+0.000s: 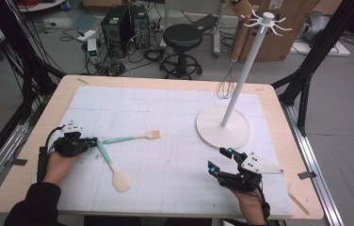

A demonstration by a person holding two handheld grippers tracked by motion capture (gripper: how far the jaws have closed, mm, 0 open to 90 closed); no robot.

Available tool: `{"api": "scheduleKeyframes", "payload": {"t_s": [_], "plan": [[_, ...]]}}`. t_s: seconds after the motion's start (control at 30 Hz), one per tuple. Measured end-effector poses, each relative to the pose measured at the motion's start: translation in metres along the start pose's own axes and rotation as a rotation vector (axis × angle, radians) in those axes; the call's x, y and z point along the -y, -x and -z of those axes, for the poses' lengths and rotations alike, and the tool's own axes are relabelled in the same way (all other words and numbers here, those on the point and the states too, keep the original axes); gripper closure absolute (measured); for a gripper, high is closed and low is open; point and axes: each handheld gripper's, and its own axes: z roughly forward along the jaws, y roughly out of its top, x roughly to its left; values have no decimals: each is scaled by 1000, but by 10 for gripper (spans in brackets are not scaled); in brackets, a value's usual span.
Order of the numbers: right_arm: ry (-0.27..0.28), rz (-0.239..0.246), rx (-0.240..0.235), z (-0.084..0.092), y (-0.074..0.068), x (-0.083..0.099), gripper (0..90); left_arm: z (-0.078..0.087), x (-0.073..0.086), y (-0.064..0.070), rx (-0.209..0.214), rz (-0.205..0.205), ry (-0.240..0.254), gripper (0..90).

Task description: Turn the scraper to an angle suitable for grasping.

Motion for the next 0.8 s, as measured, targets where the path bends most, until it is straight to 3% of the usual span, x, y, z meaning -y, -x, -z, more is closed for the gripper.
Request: {"api": "scheduleKeyframes", "payload": {"t_s": [0.27,0.47,0.63,0.7,0.77,0.8], "plan": [[3,-7,3,2,1,1,329,10,17,29,45,16,52,897],[9,-3,3,5,-1,-1,328,31,25,59,101,-58,105,898],[15,-8,4,6,-1,-1,329,32,38,78,137,-100,60,898],[16,-8,6,7,0,-1,329,32,41,86,127,-134,44,898],[16,-9,5,7,0,-2,330,31,41,91,176,-119,35,898],[19,-10,6,8,0,-2,330,30,40,93,179,-120,33,898]]}}
